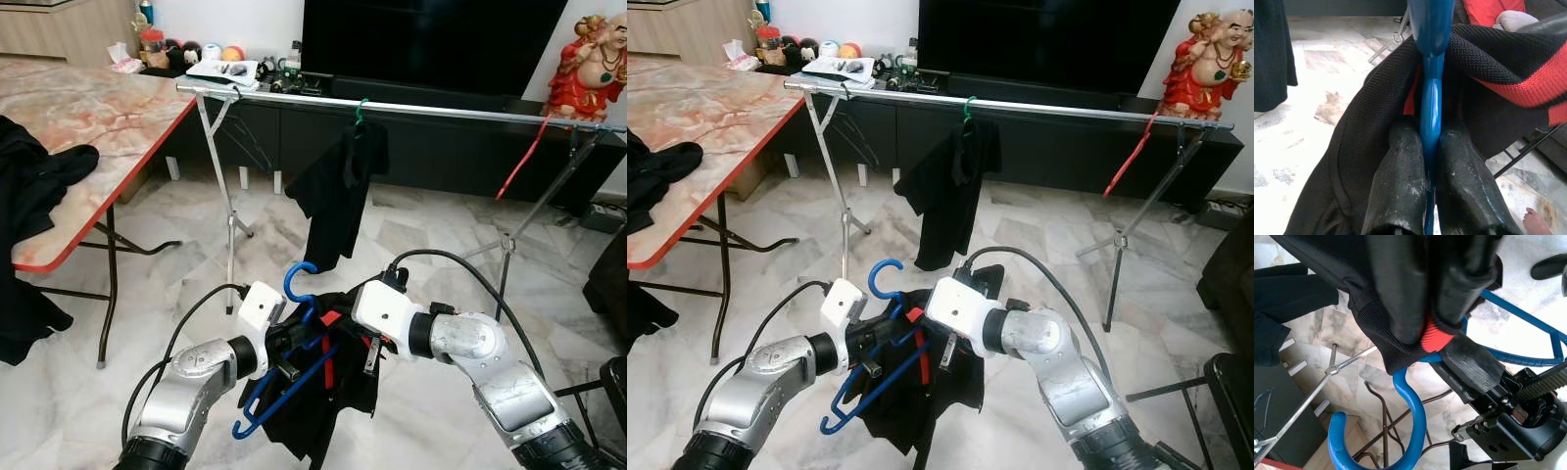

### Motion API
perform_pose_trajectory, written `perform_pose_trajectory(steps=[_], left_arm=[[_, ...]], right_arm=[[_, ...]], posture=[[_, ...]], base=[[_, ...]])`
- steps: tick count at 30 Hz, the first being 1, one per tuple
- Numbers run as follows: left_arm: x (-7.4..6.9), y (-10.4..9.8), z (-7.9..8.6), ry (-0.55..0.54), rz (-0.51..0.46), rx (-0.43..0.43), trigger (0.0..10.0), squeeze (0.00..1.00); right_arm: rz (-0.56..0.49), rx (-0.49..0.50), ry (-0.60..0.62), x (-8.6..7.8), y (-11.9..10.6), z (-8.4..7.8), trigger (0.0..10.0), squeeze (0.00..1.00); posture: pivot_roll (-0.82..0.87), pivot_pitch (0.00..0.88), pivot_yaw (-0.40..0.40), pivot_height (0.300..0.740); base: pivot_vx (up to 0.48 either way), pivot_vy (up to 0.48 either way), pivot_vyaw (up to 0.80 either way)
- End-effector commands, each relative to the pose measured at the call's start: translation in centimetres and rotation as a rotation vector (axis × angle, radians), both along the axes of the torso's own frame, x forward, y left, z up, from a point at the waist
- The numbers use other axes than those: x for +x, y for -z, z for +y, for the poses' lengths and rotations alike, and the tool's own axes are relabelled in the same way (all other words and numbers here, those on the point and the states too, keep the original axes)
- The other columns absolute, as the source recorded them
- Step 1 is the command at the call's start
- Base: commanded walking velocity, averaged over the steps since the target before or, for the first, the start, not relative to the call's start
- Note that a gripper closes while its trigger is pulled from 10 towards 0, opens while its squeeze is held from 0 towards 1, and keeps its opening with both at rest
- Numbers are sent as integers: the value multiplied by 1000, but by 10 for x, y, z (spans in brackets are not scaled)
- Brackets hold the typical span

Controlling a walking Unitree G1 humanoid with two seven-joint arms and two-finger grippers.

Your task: Hang hanger

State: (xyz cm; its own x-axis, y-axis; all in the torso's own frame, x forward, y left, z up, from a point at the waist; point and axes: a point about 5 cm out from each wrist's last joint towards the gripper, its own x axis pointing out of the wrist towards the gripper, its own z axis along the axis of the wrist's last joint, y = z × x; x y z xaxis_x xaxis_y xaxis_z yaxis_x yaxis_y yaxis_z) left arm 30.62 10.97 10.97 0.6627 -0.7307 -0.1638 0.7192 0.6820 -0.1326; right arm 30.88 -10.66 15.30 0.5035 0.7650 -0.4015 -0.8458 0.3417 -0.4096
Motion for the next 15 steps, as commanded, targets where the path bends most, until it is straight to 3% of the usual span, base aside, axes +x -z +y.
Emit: perform_pose_trajectory(steps=[1,15], left_arm=[[3,-11,-2,2,-53,-31,10000,0],[6,-13,-1,-29,-64,-58,10000,0]], right_arm=[[-13,1,-3,0,-5,2,10000,914],[-7,-5,9,-3,-2,2,10000,902]], posture=[[74,55,-80,740],[70,55,-85,740]], base=[[0,0,0],[0,0,0]])
